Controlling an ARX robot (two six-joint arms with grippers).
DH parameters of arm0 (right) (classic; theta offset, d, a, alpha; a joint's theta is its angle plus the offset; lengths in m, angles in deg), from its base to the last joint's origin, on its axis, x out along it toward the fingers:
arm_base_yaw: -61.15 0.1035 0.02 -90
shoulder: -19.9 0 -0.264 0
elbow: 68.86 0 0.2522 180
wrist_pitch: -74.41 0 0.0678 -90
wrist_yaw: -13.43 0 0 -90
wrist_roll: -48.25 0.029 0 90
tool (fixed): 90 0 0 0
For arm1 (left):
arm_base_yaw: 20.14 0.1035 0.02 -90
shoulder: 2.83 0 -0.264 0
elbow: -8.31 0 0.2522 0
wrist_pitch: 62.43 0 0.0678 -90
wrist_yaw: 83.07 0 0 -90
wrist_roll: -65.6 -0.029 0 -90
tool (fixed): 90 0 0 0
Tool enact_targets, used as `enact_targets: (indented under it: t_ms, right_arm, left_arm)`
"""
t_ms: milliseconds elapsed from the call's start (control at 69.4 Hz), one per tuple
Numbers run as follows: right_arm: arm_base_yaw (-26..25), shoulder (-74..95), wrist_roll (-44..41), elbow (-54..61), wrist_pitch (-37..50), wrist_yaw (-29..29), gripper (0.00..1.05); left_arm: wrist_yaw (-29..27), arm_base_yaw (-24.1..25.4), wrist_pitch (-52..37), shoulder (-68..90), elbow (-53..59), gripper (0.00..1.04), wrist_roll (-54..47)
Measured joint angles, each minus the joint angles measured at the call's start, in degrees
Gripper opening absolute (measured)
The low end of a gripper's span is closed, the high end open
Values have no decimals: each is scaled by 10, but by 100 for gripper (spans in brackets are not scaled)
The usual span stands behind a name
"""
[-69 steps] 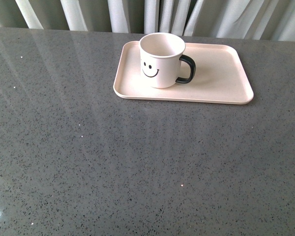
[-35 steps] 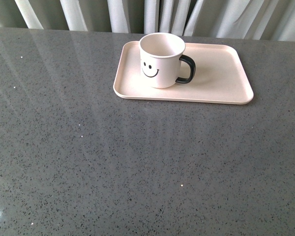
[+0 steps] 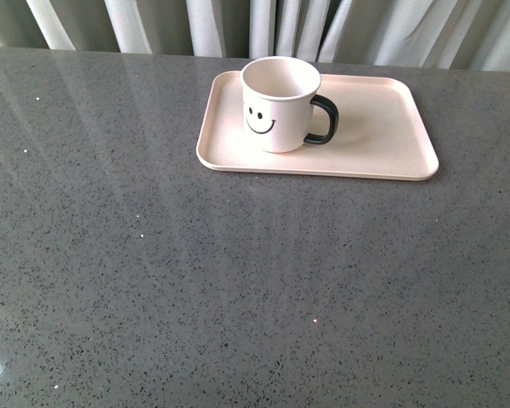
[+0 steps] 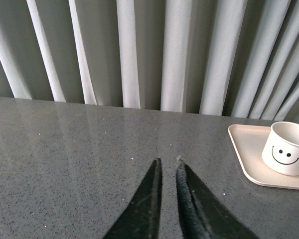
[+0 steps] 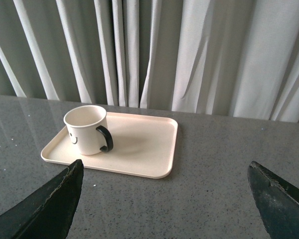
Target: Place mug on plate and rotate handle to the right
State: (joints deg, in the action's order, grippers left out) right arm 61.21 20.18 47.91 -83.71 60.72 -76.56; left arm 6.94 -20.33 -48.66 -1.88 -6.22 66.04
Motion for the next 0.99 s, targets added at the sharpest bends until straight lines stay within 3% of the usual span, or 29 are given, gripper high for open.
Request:
enact_targets:
  t_ms: [346, 461, 562, 663, 835, 994]
  right_arm:
    - [0, 0, 0, 0, 0, 0, 96]
    - [-2, 3, -3, -2, -4, 7, 96]
    - [-76, 171, -106, -99, -181, 189, 96]
    - [-116, 354, -214, -183, -127, 266, 96]
    - [-93, 598, -320, -316, -35, 280, 96]
    - [-17, 789, -379, -419, -15, 261, 96]
  left_arm:
    - [0, 0, 0, 0, 0, 97, 0]
    - [0, 0, 0, 0, 0, 95, -1]
    - [0, 0, 0, 0, 0, 95, -1]
    - [0, 0, 0, 0, 0, 95, -2]
    - [0, 0, 0, 0, 0, 95, -2]
    - [0, 0, 0, 0, 0, 95, -2]
